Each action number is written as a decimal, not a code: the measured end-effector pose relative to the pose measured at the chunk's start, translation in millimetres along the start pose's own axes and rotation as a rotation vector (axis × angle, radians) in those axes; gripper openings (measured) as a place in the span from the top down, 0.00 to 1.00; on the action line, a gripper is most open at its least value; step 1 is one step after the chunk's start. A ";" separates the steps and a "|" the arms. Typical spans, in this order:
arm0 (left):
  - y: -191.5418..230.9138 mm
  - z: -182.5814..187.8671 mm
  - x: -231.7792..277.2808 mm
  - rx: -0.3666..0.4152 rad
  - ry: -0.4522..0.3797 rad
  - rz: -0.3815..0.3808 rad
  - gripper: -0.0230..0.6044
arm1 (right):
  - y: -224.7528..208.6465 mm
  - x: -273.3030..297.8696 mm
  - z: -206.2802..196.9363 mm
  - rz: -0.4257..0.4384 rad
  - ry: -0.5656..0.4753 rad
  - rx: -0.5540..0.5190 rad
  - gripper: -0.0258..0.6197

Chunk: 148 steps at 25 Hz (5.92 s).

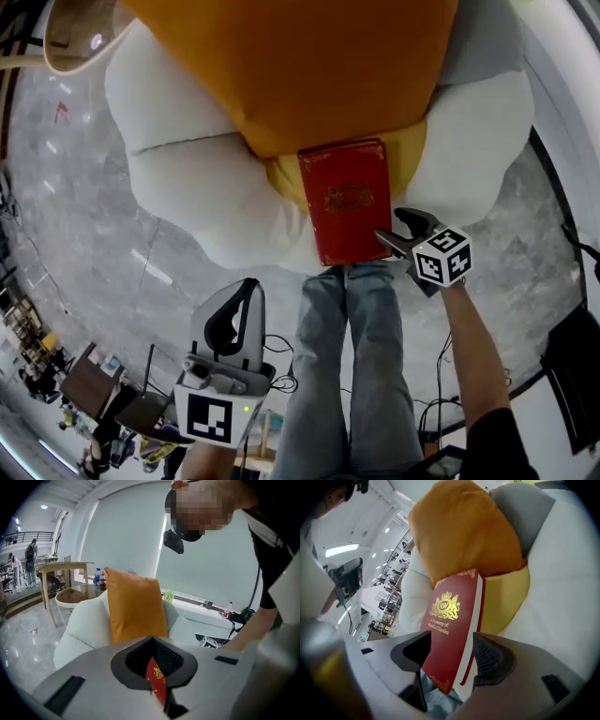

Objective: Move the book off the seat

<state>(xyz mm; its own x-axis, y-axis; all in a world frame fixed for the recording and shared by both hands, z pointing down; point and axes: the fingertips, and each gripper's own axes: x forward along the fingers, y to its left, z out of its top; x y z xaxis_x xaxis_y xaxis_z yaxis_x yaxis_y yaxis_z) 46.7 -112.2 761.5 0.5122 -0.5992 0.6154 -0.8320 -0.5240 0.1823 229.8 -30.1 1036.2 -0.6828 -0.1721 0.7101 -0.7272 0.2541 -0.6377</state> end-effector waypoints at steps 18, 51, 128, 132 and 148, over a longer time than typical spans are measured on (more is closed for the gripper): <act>4.9 -1.2 17.2 -0.039 -0.020 0.005 0.94 | 44.3 8.8 13.5 0.437 0.177 0.151 0.48; -29.4 247.6 -155.1 0.103 -0.312 0.068 0.94 | 208.5 -192.9 202.0 0.192 -0.010 0.050 0.55; 373.3 298.7 -544.8 0.065 -0.587 0.416 0.94 | 790.6 -190.1 500.2 0.643 -0.912 -0.164 0.57; 402.1 340.5 -504.1 0.090 -0.580 0.360 0.94 | 774.7 -184.3 556.0 0.576 -0.947 -0.189 0.57; 474.3 452.7 -390.1 0.142 -0.560 0.272 0.94 | 678.5 -197.1 690.9 0.424 -1.082 -0.108 0.57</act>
<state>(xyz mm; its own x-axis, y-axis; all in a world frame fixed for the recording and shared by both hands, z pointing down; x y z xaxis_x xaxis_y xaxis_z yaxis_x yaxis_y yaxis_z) -451.2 -401.0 260.7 0.3525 -0.9275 0.1247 -0.9313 -0.3608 -0.0508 -177.8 -481.4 257.3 -0.6116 -0.7622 -0.2123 -0.4519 0.5568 -0.6970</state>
